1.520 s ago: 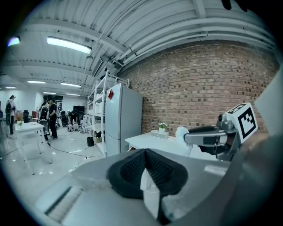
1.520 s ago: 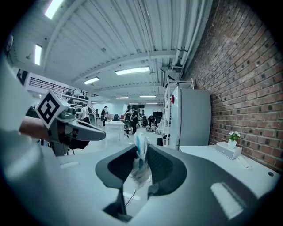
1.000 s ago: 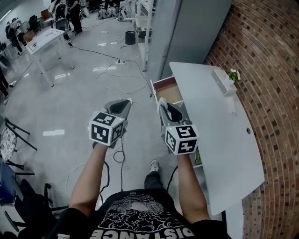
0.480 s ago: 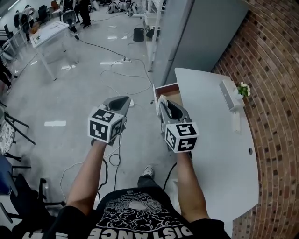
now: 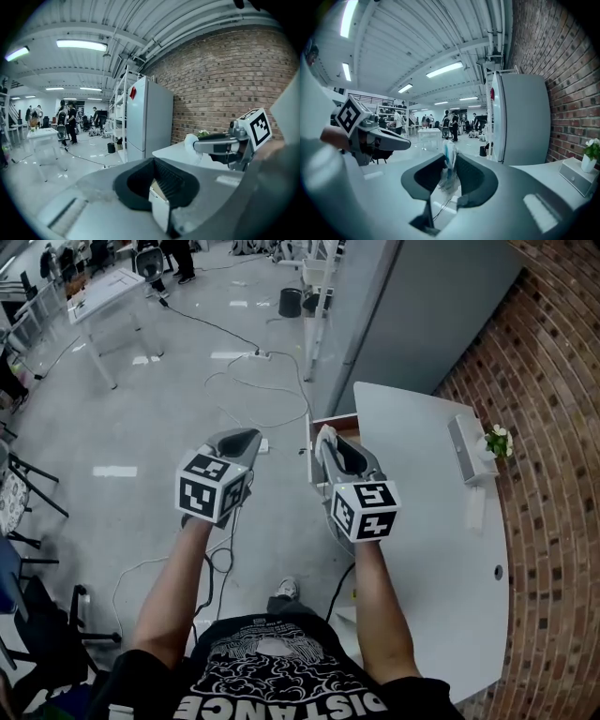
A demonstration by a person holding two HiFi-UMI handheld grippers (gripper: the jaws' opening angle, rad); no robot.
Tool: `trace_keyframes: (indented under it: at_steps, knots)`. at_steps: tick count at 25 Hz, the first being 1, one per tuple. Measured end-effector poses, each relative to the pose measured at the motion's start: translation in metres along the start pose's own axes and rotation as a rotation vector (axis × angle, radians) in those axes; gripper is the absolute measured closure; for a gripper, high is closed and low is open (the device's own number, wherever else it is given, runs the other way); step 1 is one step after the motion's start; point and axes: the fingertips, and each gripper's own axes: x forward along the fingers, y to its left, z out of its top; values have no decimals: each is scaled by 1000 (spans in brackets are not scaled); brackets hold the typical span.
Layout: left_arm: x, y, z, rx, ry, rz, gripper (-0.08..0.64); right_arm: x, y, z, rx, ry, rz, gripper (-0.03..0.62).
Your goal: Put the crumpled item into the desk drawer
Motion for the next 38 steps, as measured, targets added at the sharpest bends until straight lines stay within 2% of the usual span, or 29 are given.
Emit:
trace_keyframes:
  at_steps: [11, 21, 30, 38]
  knots:
    - [41, 6, 13, 2, 18, 52, 561, 27, -44, 8, 9, -14, 43, 506]
    - [68, -5, 19, 3, 33, 66, 561, 34, -75, 3, 34, -10, 62, 506]
    - [75, -3, 9, -15, 43, 89, 561, 37, -84, -14, 55, 7, 72, 506]
    - [95, 10, -7, -31, 60, 76, 561, 58, -93, -36, 68, 51, 56, 506]
